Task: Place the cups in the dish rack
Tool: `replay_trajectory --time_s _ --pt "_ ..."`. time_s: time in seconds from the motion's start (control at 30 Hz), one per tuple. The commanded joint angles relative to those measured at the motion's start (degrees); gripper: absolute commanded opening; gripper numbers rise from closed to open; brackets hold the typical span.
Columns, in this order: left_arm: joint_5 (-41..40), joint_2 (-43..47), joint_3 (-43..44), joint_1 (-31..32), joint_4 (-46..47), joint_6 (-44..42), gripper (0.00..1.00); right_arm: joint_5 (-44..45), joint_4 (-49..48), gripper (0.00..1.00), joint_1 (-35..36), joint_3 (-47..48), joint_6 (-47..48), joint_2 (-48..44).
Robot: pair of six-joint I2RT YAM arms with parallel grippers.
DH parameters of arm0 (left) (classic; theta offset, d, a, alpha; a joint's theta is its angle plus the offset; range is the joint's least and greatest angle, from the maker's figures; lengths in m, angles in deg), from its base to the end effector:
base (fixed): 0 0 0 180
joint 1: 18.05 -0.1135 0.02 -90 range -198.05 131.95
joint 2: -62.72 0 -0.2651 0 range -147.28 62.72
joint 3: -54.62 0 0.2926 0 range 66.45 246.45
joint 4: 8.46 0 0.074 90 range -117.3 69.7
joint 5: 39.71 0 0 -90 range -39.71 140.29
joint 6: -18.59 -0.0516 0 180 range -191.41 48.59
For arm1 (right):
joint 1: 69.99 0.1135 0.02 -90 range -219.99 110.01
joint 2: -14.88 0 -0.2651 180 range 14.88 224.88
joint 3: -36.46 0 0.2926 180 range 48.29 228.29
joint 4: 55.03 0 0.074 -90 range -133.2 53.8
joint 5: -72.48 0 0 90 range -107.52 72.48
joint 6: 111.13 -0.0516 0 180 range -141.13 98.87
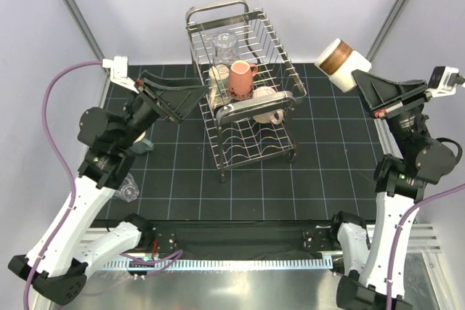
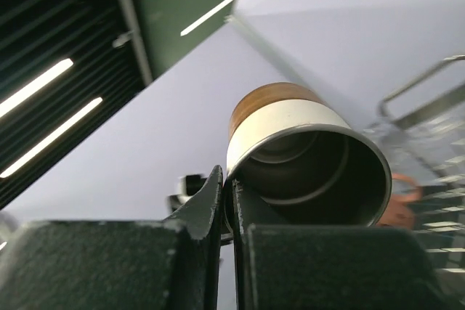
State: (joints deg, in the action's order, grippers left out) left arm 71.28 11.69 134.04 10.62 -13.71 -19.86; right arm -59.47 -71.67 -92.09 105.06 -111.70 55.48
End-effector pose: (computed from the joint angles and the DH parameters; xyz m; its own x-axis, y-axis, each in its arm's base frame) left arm 0.1868 -0.1232 0.5067 -0.3627 -0.6350 -0.6820 0.7283 0.2635 -0.6326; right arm 0.1585 -0.0271 0.5023 -0.1674 0.8706 -0.4626 -0.6494 0.2557 0.7162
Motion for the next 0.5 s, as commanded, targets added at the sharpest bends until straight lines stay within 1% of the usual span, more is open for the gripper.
replay_trajectory --time_s 0.0,0.07,0.1,0.13,0.2,0.23,0.33,0.4,0.47 --pt "-0.4 0.1 -5.4 0.8 24.4 5.1 1.00 3.6 -21.2 0.04 4.6 4.1 -15.4 0.1" --pt "-1.6 -1.1 -6.2 3.4 28.5 3.9 1.00 7.1 -22.2 0.04 7.8 3.9 -17.2 -0.4" --pt "-4.0 -1.4 -6.6 5.0 30.4 2.6 1.00 10.4 -22.2 0.04 8.7 3.1 -19.2 -1.5" --pt "-5.2 -1.6 -6.6 9.3 32.7 -2.1 1.00 11.6 -21.2 0.04 9.3 2.9 -20.0 -2.0" --pt "-8.8 -3.4 -5.8 14.4 33.3 -8.8 1.00 13.7 -19.0 0.04 9.6 2.7 -22.0 -3.0" --pt "-10.1 -4.2 -5.3 19.6 33.3 -14.8 1.00 14.3 -18.3 0.04 9.6 2.7 -22.5 -3.9" --pt "-11.8 -8.8 -2.6 26.7 35.6 -22.3 1.00 15.3 -15.9 0.04 9.7 2.6 -24.1 -5.3" --pt "-10.3 -12.8 -1.3 28.5 40.9 -23.9 1.00 15.0 -14.1 0.04 9.7 2.7 -24.1 -5.6" --pt "-10.7 -15.1 0.0 31.1 45.3 -26.4 1.00 13.3 -12.5 0.04 9.7 2.7 -24.3 -5.9"
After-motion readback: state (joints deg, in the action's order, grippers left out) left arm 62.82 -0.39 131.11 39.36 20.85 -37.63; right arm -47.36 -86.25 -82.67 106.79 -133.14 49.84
